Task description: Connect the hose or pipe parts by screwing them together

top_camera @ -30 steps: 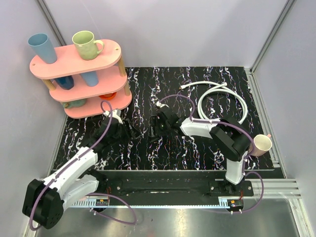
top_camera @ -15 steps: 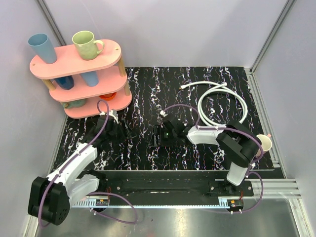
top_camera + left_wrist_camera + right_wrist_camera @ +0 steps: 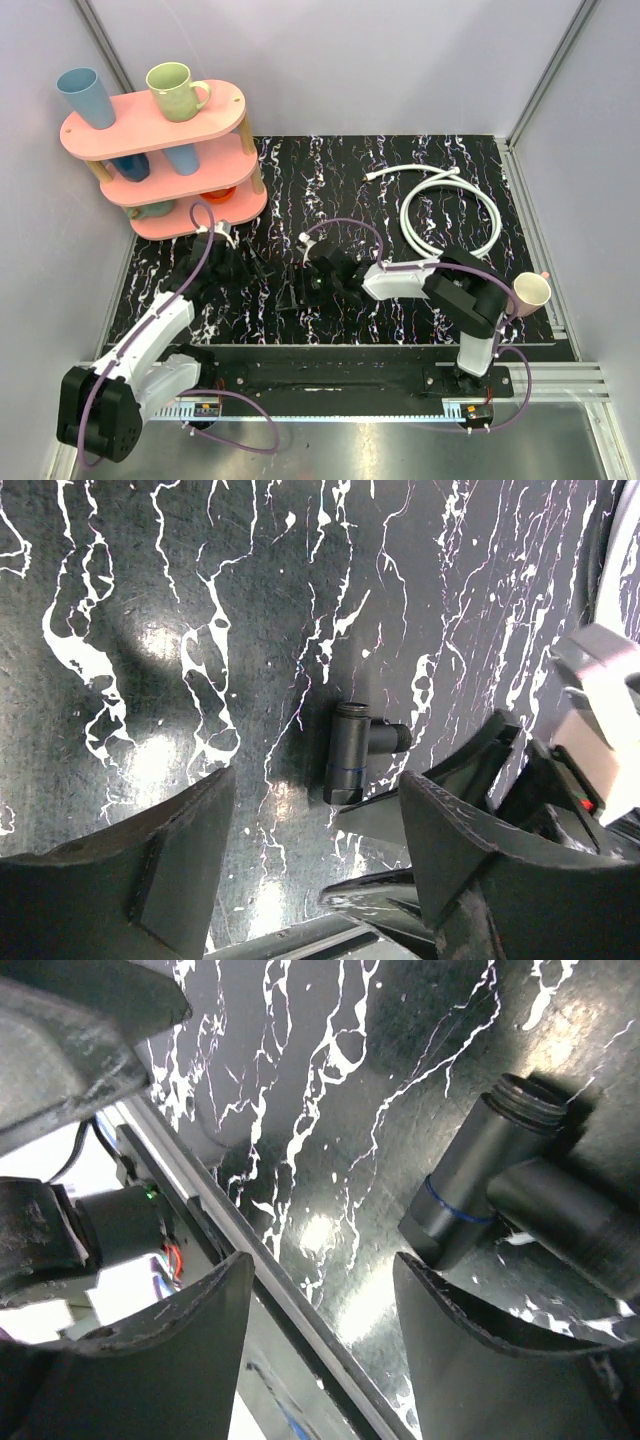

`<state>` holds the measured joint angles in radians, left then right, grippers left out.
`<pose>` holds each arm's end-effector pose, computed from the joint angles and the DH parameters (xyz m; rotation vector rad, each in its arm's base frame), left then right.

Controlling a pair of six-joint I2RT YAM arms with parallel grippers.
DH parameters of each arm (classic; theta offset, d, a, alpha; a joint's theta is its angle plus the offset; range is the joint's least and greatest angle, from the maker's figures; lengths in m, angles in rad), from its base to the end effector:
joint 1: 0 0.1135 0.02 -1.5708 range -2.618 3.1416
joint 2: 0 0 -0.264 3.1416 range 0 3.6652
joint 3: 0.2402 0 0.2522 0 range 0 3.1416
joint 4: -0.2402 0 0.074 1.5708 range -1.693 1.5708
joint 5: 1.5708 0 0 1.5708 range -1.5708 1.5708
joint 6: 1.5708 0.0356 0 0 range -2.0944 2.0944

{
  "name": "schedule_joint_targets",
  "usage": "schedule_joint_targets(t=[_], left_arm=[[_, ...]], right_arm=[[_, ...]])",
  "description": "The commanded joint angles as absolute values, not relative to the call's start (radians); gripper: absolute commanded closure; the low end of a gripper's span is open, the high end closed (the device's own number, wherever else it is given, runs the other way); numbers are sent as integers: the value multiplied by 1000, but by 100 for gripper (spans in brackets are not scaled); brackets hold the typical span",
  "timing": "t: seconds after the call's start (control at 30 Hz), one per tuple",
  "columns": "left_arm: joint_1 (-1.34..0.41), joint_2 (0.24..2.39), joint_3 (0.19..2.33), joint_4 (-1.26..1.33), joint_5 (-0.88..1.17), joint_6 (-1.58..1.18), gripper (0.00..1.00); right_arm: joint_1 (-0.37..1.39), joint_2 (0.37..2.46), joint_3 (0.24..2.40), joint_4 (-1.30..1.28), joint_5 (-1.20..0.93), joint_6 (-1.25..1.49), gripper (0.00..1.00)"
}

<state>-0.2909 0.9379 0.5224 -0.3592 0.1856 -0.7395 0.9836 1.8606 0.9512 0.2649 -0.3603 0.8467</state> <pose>0.1802 -0.0608 0.2061 -0.4503 2.4041 -0.7043 0.1995 0.3225 0.1456 -0.4044 2.5199 1.2883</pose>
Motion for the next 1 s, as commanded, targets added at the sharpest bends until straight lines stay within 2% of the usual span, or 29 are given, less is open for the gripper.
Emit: schedule_joint_targets(t=[0.0, 0.2, 0.37, 0.47, 0.67, 0.97], left_arm=[[-269, 943, 603, -388, 214, -697, 29], [-221, 917, 652, -415, 353, -605, 15], [-169, 913, 696, -508, 302, -557, 8], [-132, 900, 696, -528, 290, -555, 9], [-84, 864, 693, -520, 299, -563, 10], [-55, 885, 670, -477, 431, -557, 14]], right_arm=[[980, 1718, 1046, 53, -269, 576, 33], [982, 1681, 1130, -144, -141, 57, 30], [977, 1769, 1219, -293, -75, -197, 26], [980, 1793, 1218, -322, -148, -326, 26], [979, 1833, 1203, -315, -179, -420, 35], [979, 1881, 1201, -278, -232, -420, 47]])
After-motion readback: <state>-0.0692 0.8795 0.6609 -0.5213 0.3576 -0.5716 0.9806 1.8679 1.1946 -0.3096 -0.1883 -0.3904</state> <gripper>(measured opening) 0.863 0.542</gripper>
